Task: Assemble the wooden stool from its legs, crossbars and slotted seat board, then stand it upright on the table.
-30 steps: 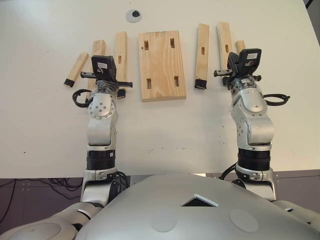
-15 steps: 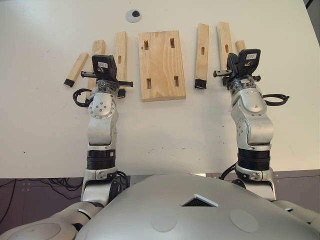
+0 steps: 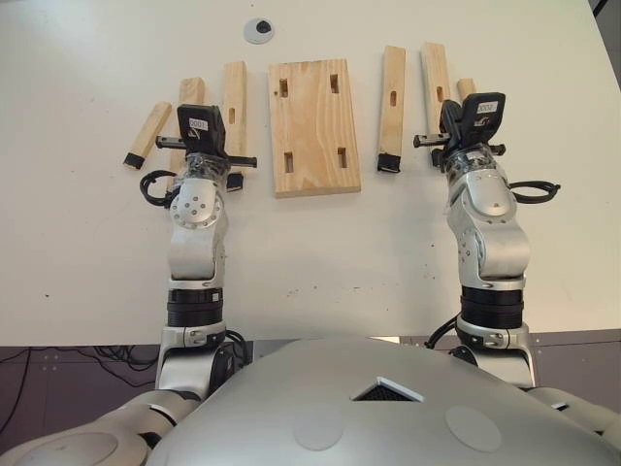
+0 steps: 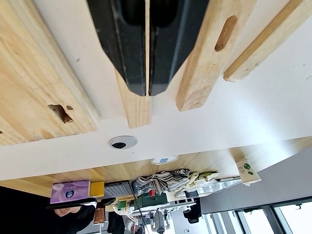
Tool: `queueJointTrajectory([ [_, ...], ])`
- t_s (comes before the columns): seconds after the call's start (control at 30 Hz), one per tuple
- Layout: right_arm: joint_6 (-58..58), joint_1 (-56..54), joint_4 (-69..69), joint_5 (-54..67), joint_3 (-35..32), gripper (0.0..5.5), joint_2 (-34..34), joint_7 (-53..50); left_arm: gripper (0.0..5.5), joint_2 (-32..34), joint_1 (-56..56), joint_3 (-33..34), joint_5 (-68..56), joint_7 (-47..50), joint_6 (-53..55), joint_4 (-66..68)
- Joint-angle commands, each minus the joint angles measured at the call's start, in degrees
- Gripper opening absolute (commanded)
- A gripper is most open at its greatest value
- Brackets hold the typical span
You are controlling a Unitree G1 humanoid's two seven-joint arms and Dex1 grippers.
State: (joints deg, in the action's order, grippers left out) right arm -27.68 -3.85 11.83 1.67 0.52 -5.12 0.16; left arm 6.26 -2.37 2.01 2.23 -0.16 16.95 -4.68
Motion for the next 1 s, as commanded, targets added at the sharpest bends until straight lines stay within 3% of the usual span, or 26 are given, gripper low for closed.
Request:
queueJointTrajectory([
  [0.03, 0.38, -0.74, -0.49, -0.78, 0.26, 0.0, 0.23, -0.21, 0.44, 2.59, -1.1, -0.08, 1.12, -1.58, -0.76, 0.92],
  [0.23, 0.36, -0.08, -0.31, -0.78, 0.21, 0.0, 0.45, -0.77, 1.32, 20.06, -9.23, 6.35, -1.84, -15.16, 3.06, 15.85],
  [0.5, 0.76, -1.42, -1.36, -0.83, 0.22, 0.0, 0.57, -0.94, 2.63, 28.91, -19.53, 8.24, -6.68, -29.86, 4.68, 38.46],
  [0.77, 0.98, -1.92, -1.93, -0.79, 0.3, 0.0, 0.7, -1.17, 2.68, 33.34, -22.59, 5.11, -2.93, -33.54, -3.04, 57.91],
  [0.87, 1.12, -2.51, -2.42, -0.75, 0.22, 0.0, 0.43, -1.08, 2.68, 32.91, -23.0, 2.24, -2.01, -39.03, -4.07, 63.63],
  [1.0, 1.27, -3.21, -3.05, -0.72, 0.04, 0.0, 0.03, -0.79, 2.12, 32.4, -22.36, 1.02, -2.23, -41.96, -4.24, 65.68],
])
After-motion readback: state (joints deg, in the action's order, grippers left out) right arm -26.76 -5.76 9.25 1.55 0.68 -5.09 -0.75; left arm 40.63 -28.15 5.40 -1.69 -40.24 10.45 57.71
